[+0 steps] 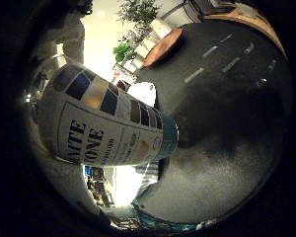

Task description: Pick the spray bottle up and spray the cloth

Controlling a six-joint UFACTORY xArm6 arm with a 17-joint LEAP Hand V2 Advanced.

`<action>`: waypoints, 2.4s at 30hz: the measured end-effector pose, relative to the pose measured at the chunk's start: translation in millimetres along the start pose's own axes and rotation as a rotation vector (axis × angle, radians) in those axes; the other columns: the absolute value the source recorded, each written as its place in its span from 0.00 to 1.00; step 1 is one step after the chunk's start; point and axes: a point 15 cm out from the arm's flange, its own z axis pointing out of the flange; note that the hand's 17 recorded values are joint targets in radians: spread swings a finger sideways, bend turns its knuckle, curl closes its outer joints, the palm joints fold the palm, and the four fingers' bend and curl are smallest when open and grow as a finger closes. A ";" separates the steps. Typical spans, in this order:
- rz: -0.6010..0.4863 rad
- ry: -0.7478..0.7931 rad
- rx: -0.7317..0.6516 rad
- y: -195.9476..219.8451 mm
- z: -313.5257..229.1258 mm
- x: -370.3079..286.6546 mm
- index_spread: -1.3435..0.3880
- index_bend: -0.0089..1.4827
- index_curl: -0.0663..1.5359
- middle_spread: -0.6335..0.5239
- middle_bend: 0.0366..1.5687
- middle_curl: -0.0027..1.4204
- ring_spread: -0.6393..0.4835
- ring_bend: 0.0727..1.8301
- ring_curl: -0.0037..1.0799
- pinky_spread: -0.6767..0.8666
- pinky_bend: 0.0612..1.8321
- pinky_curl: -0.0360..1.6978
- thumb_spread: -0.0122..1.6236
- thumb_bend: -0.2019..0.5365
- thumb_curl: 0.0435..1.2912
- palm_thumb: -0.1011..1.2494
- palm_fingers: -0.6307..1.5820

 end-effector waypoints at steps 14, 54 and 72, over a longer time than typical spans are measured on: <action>-0.075 0.061 -0.189 1.7 -8.9 -36.5 0.62 0.69 0.57 0.43 0.86 0.47 0.42 0.82 0.53 0.32 0.65 0.58 0.64 0.26 0.50 0.83 0.81; -0.260 0.192 -0.574 -69.0 28.8 -163.4 0.62 0.69 0.57 0.42 0.85 0.48 0.42 0.82 0.52 0.30 0.58 0.71 0.61 0.25 0.55 0.82 0.81; -0.252 0.380 -0.698 -102.1 23.8 -201.3 0.62 0.69 0.57 0.42 0.85 0.48 0.42 0.81 0.52 0.29 0.57 0.72 0.61 0.25 0.55 0.82 0.82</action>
